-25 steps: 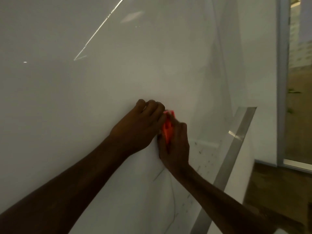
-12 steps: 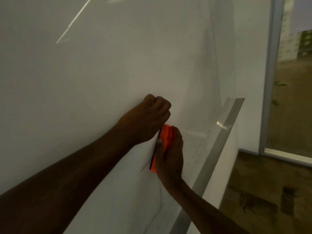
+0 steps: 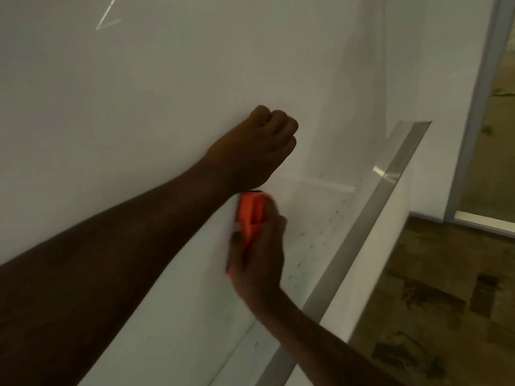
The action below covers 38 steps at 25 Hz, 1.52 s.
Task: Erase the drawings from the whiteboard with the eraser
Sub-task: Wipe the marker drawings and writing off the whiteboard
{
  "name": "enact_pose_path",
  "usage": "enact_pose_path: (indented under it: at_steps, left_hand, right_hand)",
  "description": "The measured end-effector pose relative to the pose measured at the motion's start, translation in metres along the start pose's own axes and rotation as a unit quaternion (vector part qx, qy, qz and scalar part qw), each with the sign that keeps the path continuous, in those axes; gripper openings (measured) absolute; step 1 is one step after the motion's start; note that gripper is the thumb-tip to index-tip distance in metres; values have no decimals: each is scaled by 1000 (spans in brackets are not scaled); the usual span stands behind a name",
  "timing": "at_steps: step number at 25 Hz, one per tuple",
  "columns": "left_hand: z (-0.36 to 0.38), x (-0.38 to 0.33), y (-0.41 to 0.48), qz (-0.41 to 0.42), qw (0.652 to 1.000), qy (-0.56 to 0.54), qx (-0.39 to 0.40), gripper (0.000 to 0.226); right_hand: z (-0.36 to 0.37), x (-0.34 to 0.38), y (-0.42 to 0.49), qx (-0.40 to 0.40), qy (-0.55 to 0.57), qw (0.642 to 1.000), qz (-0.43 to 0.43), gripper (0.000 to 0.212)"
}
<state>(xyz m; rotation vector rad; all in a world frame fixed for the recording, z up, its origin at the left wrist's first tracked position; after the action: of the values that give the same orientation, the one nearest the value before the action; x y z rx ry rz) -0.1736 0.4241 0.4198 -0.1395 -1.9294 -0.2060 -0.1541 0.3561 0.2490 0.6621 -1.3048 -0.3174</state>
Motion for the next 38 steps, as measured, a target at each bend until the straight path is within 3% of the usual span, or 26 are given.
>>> enact_pose_path:
  at_steps: [2, 4, 7, 9, 11, 13, 15, 18, 19, 22, 25, 27, 31, 34, 36, 38]
  left_hand:
    - [1, 0, 0, -3, 1000, 10, -9, 45]
    - [1, -1, 0, -1, 1000, 22, -16, 40]
    - [4, -2, 1, 0, 1000, 22, -22, 35]
    - [4, -2, 3, 0, 999, 28, -31, 36]
    - [3, -3, 3, -1, 999, 29, -31, 35]
    - [3, -3, 4, -2, 999, 33, -33, 33]
    - [5, -3, 5, -2, 999, 35, -36, 31]
    - [7, -4, 5, -3, 999, 37, -35, 30]
    - [8, -5, 5, -4, 999, 39, -35, 31]
    - [9, -5, 6, -1, 998, 44, -43, 30]
    - [11, -7, 8, -2, 998, 46, -48, 29]
    - [12, -9, 9, -4, 998, 45, -45, 29]
    - [14, -9, 11, -9, 998, 32, -45, 32]
    - [14, -11, 12, -13, 999, 26, -43, 35]
    - [11, -12, 12, -11, 999, 16, -39, 36]
    - [11, -14, 12, -12, 999, 11, -30, 39]
  right_hand:
    - [10, 16, -15, 63, -35, 995, -74, 63]
    - [0, -17, -15, 69, -66, 992, -83, 62]
    - [-39, -97, -32, 7, -65, 991, 118, 58]
    - [-51, -135, -50, 3, -82, 959, 273, 57]
    - [-49, -139, -58, 16, -79, 935, 345, 60]
    - [-37, -114, -61, 33, -33, 951, 306, 69]
    - [-23, -71, -72, 69, -20, 983, 168, 76]
    - [-22, -71, -105, 133, -75, 984, 88, 79]
    - [-29, -90, -113, 138, -98, 979, 116, 75]
    - [-51, -146, -132, 106, -105, 941, 305, 64]
    - [-47, -153, -119, 72, -84, 924, 365, 60]
    - [-43, -138, -81, 44, -86, 946, 309, 61]
    - [-26, -95, 19, 5, -115, 989, 91, 71]
    - [-34, -120, 13, -24, -112, 992, 53, 60]
    - [-54, -164, -22, -18, -113, 978, 173, 54]
    - [-70, -203, -49, 23, -93, 917, 387, 48]
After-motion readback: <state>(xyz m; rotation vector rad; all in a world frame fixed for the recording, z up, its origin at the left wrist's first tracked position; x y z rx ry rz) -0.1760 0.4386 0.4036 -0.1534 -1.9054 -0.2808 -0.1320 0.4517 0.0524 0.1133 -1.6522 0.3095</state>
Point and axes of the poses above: each hand's wrist, its own y-axis towards the middle knuckle, its own z-axis out of the palm, x = y × z, the point moved 4 cm from there along y, towards the middle knuckle, and after that the axes turned 11 degrees about -z, right-handed, at the moved point
